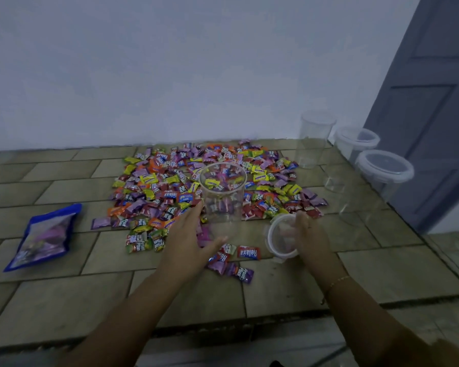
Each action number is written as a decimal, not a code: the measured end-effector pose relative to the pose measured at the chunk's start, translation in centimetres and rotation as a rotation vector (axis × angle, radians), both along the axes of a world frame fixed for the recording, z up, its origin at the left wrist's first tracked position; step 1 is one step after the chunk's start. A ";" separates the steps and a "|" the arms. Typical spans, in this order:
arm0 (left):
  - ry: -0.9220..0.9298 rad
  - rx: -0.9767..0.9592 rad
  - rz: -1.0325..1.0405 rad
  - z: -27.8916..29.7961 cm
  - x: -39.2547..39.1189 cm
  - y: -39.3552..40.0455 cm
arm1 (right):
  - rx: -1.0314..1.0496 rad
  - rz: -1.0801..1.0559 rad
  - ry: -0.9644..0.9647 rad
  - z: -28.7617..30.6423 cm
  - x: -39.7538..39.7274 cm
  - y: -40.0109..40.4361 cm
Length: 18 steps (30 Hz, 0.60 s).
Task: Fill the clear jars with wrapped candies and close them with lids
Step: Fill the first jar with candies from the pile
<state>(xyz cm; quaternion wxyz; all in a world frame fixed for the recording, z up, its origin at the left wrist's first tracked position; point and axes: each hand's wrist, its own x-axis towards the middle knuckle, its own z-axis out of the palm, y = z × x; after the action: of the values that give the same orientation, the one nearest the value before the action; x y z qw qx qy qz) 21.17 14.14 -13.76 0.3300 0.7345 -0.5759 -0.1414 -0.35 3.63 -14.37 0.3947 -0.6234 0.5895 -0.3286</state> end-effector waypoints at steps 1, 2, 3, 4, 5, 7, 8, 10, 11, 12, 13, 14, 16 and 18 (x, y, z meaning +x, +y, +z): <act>-0.049 -0.011 0.000 -0.3 0.2 0.2 | -0.027 0.002 0.065 0.3 -0.2 0.1; -0.116 -0.031 -0.003 -0.6 0.4 0.5 | -0.056 -0.014 0.110 0.3 -0.5 0.0; -0.185 -0.059 -0.009 -1.0 0.6 0.6 | -0.086 -0.034 0.111 -0.2 -0.8 -0.3; -0.251 -0.091 -0.012 -1.3 0.7 0.8 | -0.100 -0.036 0.142 -0.5 -1.0 -0.5; -0.307 -0.136 -0.004 -1.7 0.9 1.1 | -0.042 -0.046 0.146 -0.9 -0.9 -0.8; -0.385 -0.217 0.034 -2.2 1.1 1.7 | 0.040 -0.063 0.192 -0.9 -0.7 -0.7; -0.407 -0.230 0.042 -2.2 1.2 2.1 | 0.039 -0.053 0.228 -0.9 -0.6 -0.8; -0.440 -0.203 0.034 -2.3 1.2 2.7 | -0.044 -0.006 0.381 -0.6 -0.4 -0.3; -0.447 -0.175 0.025 -2.4 1.2 2.9 | -0.091 -0.008 0.428 -0.7 -0.2 -0.1; -0.444 -0.137 0.016 -2.5 1.2 3.1 | -0.132 -0.012 0.498 -0.9 0.1 0.0; -0.442 -0.112 0.004 -2.6 1.2 3.1 | -0.195 0.011 0.560 -1.2 0.5 0.2; -0.438 -0.089 -0.011 -2.7 1.1 3.1 | -0.292 0.062 0.626 -1.2 1.1 0.9; -0.439 -0.042 -0.045 -2.9 0.9 3.3 | -0.449 0.214 0.650 -1.2 2.5 2.3; -0.440 0.013 -0.071 -3.1 0.5 3.1 | -0.538 0.346 0.564 -1.2 3.4 4.1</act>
<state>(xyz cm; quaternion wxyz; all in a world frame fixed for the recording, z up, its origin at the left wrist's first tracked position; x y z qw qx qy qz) 21.67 17.27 -16.87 0.1863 0.7291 -0.6586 0.0071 3.02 7.76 -15.60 0.0904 -0.8593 0.4546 -0.2162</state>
